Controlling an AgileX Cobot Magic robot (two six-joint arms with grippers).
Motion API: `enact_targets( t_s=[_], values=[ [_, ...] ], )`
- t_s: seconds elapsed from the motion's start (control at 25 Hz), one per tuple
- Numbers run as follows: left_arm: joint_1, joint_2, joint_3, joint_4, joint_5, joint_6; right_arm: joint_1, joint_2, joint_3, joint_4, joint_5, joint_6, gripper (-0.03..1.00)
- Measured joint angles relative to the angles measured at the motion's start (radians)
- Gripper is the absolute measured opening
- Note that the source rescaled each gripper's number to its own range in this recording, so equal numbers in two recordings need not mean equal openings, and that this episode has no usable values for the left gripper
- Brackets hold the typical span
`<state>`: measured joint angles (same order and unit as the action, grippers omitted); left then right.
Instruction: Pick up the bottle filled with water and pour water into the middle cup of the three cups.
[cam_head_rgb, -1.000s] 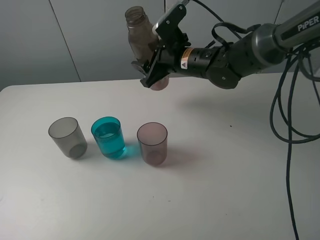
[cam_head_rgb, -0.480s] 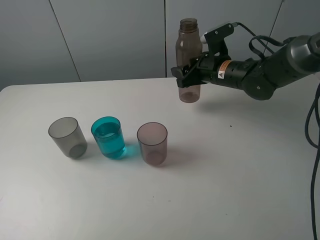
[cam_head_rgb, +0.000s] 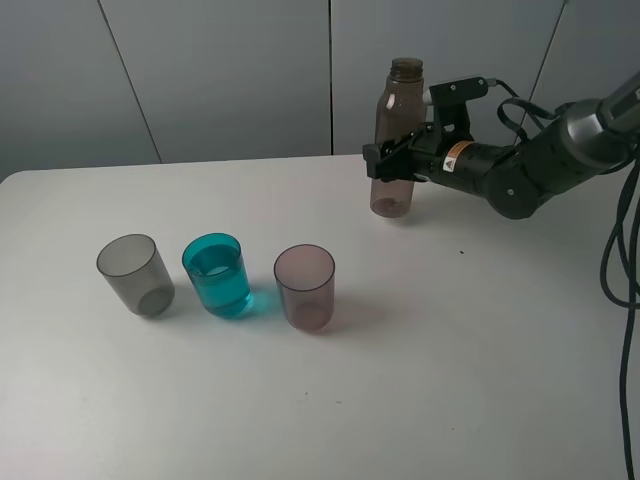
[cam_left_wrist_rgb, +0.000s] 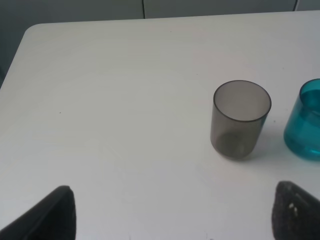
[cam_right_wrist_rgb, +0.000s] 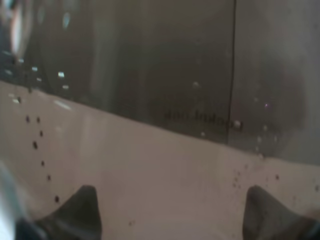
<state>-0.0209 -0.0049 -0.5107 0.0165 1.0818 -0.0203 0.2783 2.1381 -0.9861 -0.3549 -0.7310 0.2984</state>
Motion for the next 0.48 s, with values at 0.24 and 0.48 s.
enact_targets(
  t_s=[0.24, 0.48],
  values=[
    [0.0, 0.0, 0.0, 0.0, 0.0, 0.0, 0.0, 0.031, 0.002, 0.005, -0.014, 0.0, 0.02],
    [0.0, 0.0, 0.0, 0.0, 0.0, 0.0, 0.0, 0.035, 0.002, 0.007, -0.02, 0.0, 0.02]
  ],
)
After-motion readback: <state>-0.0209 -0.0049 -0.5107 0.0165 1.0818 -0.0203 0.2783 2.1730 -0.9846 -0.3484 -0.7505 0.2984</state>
